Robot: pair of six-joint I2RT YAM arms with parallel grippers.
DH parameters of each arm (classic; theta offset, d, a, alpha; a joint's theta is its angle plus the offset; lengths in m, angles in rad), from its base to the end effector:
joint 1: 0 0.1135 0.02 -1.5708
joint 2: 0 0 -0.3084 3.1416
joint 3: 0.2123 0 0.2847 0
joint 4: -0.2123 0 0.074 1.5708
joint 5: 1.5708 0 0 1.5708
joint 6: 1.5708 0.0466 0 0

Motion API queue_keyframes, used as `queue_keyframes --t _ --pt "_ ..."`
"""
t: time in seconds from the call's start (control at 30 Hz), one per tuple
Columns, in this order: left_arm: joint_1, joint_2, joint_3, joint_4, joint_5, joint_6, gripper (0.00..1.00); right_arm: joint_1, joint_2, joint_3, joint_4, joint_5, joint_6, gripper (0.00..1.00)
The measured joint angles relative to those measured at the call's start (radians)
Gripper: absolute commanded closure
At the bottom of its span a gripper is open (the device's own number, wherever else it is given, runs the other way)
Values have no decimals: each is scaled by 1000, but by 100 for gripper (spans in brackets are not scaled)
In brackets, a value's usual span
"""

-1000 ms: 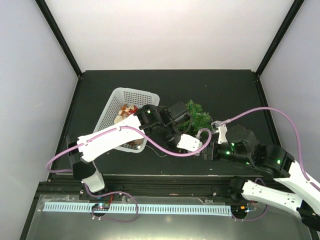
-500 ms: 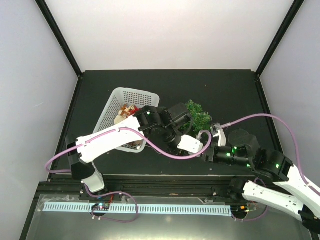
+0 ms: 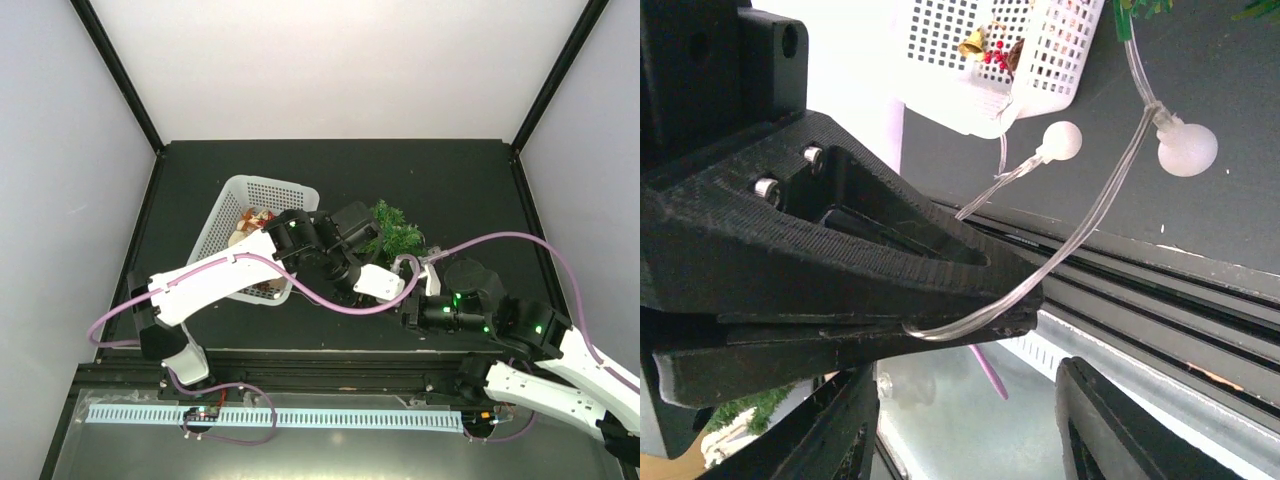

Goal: Decorate the small christmas tree

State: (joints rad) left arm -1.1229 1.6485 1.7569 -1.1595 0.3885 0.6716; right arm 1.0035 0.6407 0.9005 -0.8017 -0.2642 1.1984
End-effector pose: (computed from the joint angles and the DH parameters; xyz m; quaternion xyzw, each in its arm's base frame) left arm 0.1453 -0.3432 0.4091 0.7721 0.5527 -0.2382 0.2040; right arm 0.0587 0.1147 0.3660 0.0195 0.8652 0.4868 0.1186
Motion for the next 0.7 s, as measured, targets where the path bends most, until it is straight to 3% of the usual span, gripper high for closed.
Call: queue_keyframes --t 0.13,0.33,0.7 --pt "0 -9 -13 10 0 0 98 0 0 2 -6 10 1 50" --pt "0 -14 -55 21 -1 0 98 -6 -39 4 -36 50 19 62" --pt "0 -14 -64 23 -21 0 98 -18 -72 -60 24 57 117 59"
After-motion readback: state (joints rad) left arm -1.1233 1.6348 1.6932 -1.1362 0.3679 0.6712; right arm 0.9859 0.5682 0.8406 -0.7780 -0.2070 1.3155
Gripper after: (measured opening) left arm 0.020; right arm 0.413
